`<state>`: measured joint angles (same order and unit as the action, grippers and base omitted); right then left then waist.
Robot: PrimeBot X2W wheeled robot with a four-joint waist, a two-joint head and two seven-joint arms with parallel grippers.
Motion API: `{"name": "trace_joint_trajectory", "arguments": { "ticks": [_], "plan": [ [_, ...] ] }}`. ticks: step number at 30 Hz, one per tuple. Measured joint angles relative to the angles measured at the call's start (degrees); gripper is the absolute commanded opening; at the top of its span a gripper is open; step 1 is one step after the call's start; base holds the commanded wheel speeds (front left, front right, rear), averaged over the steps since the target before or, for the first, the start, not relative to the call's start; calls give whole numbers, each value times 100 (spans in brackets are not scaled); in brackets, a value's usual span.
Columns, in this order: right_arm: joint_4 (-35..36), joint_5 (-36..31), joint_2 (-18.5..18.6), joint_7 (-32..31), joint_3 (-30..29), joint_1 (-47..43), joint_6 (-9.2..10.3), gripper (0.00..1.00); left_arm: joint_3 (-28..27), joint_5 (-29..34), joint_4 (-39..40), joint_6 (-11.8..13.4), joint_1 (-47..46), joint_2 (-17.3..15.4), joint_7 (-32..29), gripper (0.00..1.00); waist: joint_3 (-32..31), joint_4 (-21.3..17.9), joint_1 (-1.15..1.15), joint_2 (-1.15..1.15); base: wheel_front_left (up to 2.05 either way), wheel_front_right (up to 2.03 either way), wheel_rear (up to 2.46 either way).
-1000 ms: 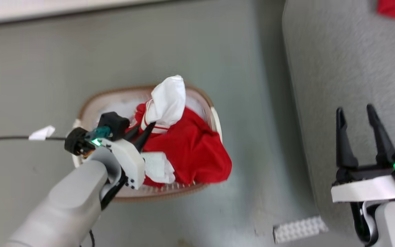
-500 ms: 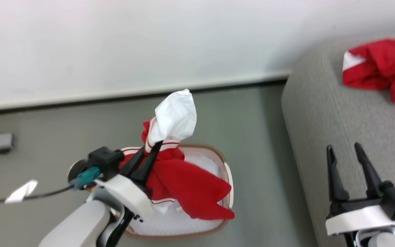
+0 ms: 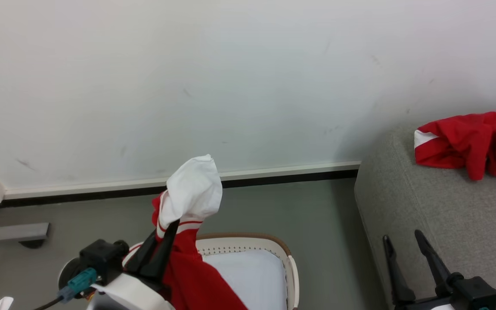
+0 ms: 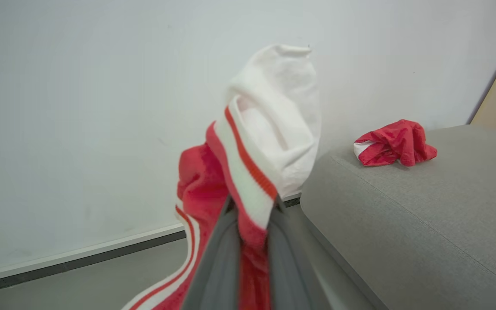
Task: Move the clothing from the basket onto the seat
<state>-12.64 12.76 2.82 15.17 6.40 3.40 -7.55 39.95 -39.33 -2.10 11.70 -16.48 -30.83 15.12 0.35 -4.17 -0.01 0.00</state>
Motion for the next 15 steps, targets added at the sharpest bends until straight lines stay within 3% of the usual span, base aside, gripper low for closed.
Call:
{"name": "trace_joint_trajectory", "arguments": {
  "ticks": [8, 15],
  "plan": [
    [91, -119, 0, 0, 500, -110, 0, 100, -48, -29, 433, 186, 237, -238, -88, 0, -169, -1, 0, 0, 0, 0, 0],
    [368, -414, 0, 0, 1369, -23, 1, 100, -45, 25, 801, 257, 229, -269, -96, 0, -164, 25, 1, 0, 0, 0, 0]
  ]
}}
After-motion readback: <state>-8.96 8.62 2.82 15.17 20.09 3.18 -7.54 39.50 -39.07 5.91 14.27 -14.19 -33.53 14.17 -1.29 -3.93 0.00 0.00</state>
